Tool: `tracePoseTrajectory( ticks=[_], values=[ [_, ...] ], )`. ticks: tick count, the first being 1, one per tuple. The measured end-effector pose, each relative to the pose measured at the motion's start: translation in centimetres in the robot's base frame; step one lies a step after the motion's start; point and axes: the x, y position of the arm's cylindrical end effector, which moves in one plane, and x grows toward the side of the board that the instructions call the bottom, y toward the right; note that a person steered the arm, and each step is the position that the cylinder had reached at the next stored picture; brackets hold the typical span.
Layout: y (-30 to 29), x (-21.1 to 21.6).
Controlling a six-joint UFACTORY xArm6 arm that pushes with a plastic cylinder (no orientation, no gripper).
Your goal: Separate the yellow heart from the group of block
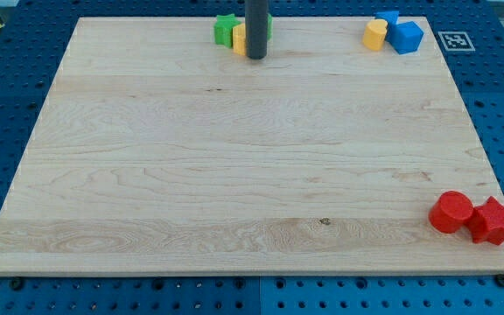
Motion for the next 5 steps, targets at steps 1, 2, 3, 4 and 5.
tracePoseTrajectory(
  ticks=[1, 2, 3, 4, 5],
  values=[
    [-0.2, -0.5],
    [0.1, 0.1],
    [4.6, 3.2],
    [12.5, 3.7],
    [22.4, 3.7]
  ],
)
